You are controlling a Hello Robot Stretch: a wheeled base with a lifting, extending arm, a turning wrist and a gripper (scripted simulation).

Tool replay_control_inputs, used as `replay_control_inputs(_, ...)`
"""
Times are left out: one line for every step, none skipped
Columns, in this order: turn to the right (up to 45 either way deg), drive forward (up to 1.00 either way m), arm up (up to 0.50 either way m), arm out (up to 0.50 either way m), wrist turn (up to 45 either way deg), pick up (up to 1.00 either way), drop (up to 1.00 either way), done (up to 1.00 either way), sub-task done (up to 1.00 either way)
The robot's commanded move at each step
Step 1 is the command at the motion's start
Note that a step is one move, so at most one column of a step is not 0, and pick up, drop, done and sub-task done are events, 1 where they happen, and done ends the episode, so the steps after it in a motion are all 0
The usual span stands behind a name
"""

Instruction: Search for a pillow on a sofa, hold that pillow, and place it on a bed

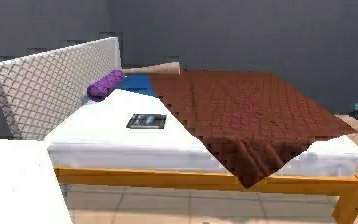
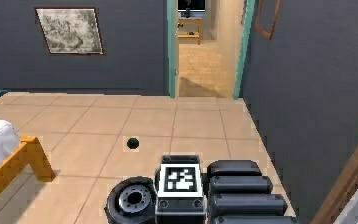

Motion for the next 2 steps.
replay_control_inputs(0.0, 0.5, 0.0, 0.0, 0.0, 0.0, 0.0, 0.0, 0.0)
replay_control_inputs(24.0, 0.0, 0.0, 0.0, 0.0, 0.0, 0.0, 0.0, 0.0)
